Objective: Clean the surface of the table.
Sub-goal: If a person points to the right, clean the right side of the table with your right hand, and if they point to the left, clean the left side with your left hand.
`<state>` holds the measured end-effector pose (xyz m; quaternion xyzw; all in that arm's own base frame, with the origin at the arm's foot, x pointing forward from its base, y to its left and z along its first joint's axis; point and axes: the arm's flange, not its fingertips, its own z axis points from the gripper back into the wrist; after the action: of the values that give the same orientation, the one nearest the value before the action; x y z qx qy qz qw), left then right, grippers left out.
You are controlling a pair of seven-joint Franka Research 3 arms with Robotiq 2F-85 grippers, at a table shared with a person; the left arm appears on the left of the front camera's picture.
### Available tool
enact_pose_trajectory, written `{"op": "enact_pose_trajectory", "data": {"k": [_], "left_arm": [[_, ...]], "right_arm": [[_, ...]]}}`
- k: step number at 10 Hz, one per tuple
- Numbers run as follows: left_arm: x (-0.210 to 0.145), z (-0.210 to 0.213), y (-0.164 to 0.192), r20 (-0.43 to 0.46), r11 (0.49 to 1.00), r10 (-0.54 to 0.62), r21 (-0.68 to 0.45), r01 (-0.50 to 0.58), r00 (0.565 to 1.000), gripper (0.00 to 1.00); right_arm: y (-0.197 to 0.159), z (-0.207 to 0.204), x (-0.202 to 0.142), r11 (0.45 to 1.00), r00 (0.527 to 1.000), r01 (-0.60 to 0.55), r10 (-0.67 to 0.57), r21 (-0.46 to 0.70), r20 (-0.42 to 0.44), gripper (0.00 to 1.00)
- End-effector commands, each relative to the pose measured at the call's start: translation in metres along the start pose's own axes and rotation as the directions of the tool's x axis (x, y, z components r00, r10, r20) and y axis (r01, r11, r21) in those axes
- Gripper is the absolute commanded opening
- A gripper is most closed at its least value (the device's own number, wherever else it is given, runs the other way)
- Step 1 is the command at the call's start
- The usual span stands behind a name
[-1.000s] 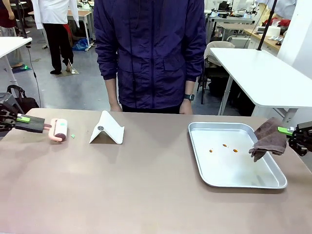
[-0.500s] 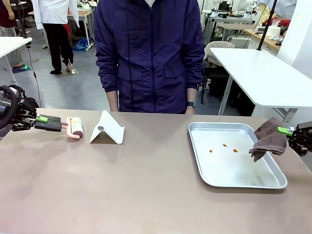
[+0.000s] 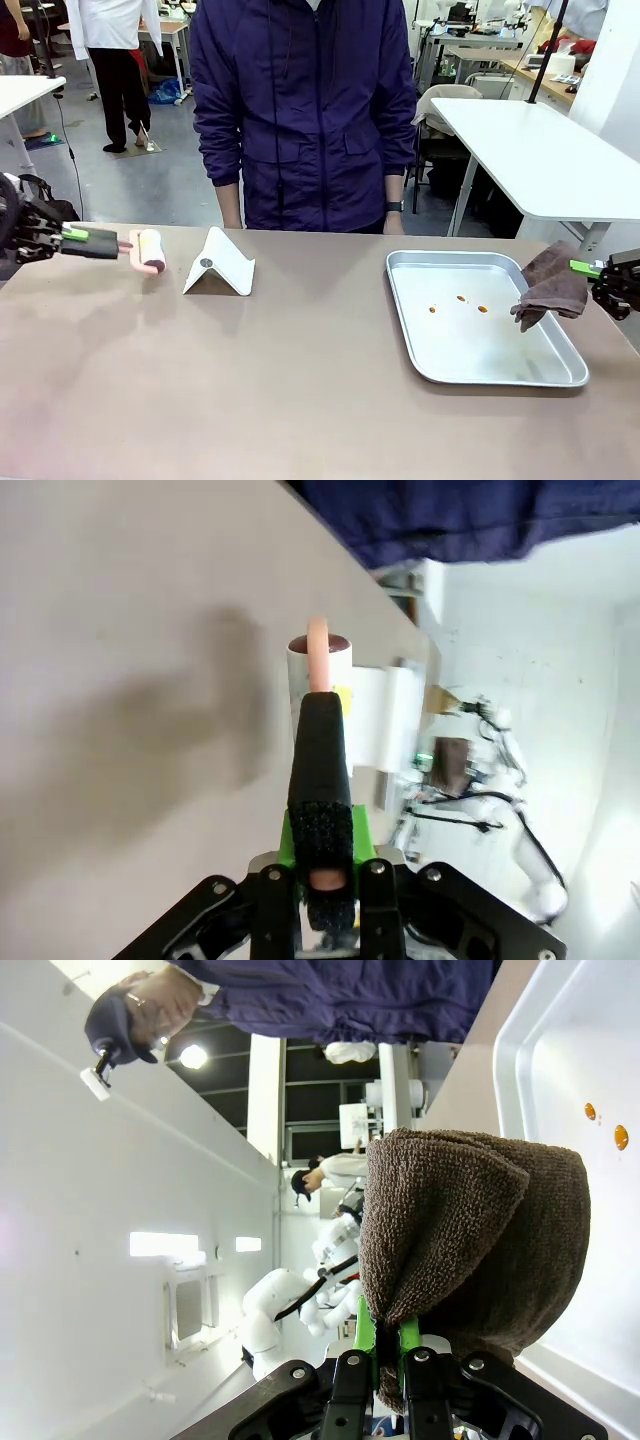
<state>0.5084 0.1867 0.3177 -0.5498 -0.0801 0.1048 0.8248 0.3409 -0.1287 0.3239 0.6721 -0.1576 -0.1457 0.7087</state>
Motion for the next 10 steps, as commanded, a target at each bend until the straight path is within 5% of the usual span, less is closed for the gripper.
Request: {"op": "enact_pose_trajectory", "data": {"k": [1, 6, 9, 10], "left_arm": [[-0.040, 0.047, -0.039, 0.045, 0.967, -0.063, -0.243, 0.072, 0.997, 0.03], [-0.163, 0.159, -0.054, -0.078, 0.907, -0.039, -0.422, 0.002, 0.996, 0.03], [-0.230, 0.174, -0.014, -0.205, 0.916, -0.098, -0.402, 0.008, 0.974, 0.03], [-0.239, 0.167, -0.005, -0.177, 0.927, -0.162, -0.366, 0.088, 0.971, 0.03]], "right_arm": [[0.004, 0.001, 0.001, 1.000, 1.000, 0.020, -0.020, -0.003, 0.004, 0.00], [0.004, 0.001, 0.001, 1.000, 1.000, 0.020, -0.020, -0.003, 0.004, 0.00], [0.004, 0.001, 0.001, 1.000, 1.000, 0.020, -0.020, -0.003, 0.004, 0.00], [0.004, 0.001, 0.001, 1.000, 1.000, 0.020, -0.020, -0.003, 0.004, 0.00]]}}
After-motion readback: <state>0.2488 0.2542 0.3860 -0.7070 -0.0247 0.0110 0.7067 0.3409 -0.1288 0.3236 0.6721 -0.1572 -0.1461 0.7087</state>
